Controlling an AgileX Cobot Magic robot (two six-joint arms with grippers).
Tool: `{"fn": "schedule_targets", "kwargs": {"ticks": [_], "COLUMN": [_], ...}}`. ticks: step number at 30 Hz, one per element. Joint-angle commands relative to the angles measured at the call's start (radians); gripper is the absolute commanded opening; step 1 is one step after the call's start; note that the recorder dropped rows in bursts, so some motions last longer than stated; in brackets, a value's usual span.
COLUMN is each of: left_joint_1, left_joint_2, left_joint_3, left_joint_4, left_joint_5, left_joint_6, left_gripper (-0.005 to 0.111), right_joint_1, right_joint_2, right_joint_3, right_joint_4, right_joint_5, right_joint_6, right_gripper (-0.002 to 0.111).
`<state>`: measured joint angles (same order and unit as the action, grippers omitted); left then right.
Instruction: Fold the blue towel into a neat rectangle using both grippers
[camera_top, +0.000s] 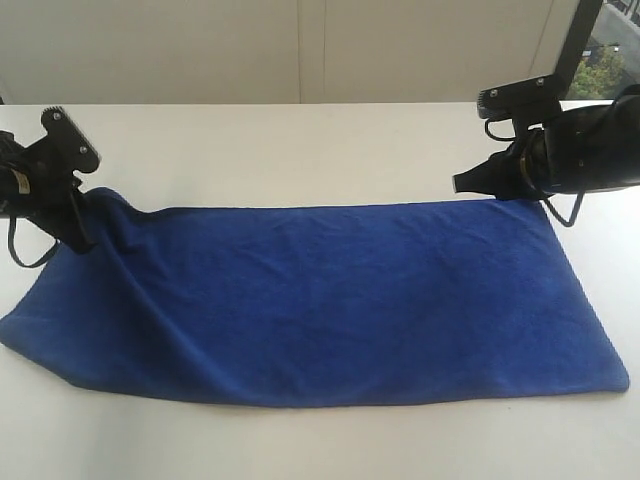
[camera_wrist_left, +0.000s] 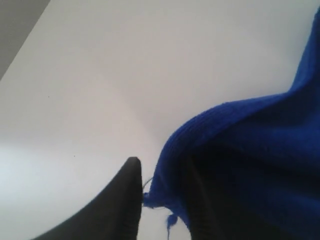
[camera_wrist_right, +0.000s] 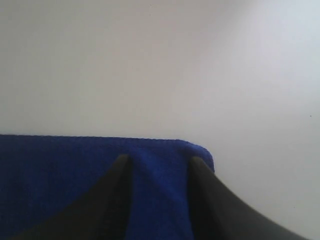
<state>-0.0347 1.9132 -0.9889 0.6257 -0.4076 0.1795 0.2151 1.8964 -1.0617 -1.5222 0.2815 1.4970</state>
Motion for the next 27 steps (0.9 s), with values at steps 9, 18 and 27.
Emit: {"fn": "schedule_targets", "kwargs": {"ticks": [9, 18, 27], "left_joint_1": [0.003, 0.003, 0.003], "left_joint_2": [-0.001, -0.001, -0.031], "left_joint_3": [-0.001, -0.055, -0.084], "left_joint_4": [-0.062, -0.233, -0.241], "left_joint_5": [-0.004, 0.093, 0.205], "left_joint_6": [0.002, 0.008, -0.061], "left_gripper": [0.000, 0.000, 0.000], "right_joint_1": [-0.006, -0.006, -0.006], "right_joint_2": [0.086, 0.122, 0.122], "right_joint_3": [0.004, -0.020, -0.024], "right_joint_4": [0.001, -0.001, -0.001], "right_joint_5": [0.086, 0.086, 0.086], "right_joint_6": [-0.008, -0.008, -0.008], "right_gripper": [0.012, 0.004, 0.004]}}
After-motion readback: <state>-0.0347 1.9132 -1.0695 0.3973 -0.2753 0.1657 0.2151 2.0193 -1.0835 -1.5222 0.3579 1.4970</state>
